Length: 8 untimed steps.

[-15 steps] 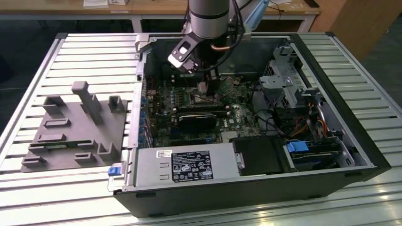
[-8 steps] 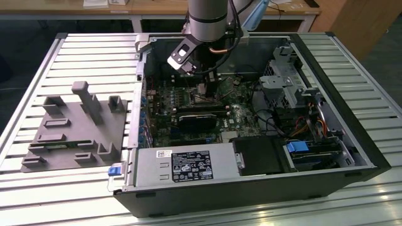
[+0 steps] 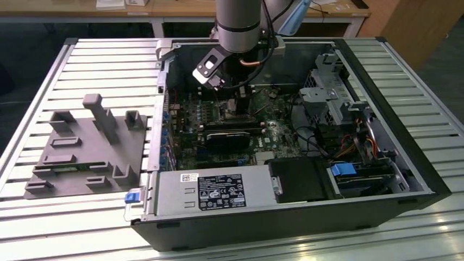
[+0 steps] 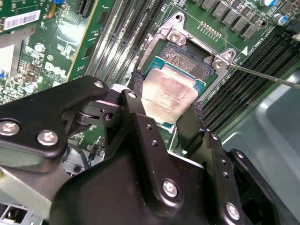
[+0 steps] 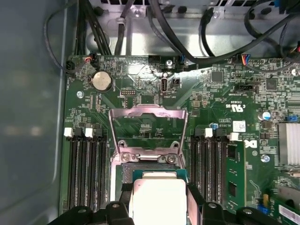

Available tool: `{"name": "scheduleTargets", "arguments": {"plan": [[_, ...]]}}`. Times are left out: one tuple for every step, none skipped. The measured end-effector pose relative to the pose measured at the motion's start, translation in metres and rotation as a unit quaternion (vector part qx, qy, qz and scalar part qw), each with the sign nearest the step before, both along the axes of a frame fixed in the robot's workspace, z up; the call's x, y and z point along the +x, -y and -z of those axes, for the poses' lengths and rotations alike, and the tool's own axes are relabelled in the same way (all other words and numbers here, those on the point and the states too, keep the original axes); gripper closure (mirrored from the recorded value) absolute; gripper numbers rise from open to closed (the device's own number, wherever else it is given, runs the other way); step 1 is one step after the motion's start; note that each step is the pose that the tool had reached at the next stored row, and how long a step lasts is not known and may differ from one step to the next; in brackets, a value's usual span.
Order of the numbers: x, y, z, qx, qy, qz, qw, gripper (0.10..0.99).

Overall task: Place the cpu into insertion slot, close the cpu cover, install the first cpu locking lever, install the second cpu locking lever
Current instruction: 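Place the cpu into insertion slot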

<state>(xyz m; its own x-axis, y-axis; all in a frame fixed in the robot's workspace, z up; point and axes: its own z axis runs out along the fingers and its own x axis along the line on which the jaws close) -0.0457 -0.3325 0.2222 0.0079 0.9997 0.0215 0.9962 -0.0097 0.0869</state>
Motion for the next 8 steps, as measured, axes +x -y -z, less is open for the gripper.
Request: {"name": "scheduleTargets", "arguments": {"plan": [[-0.0001,-0.0003,0.0013,-0.0001,0.0,0.0,1.0,0.549],[-0.0001,-0.0005,0.0026,-0.0001,0.0,0.0,1.0,0.549],[-0.0001,-0.0007,0.0039,-0.0001,-0.0001,0.001,1.0,0.549],[-0.0002,-0.0009,0.0052,-0.0001,-0.0001,0.001,1.0,0.549],[-0.0002,-0.0012,0.0064,0.0,0.0,0.001,1.0,0.549],[-0.0003,-0.0015,0.0074,-0.0001,0.0,0.001,1.0,0.549],[-0.0003,-0.0018,0.0081,0.0,0.0,0.001,1.0,0.549],[-0.0004,-0.002,0.0086,-0.0001,0.0,0.001,1.0,0.549]]}}
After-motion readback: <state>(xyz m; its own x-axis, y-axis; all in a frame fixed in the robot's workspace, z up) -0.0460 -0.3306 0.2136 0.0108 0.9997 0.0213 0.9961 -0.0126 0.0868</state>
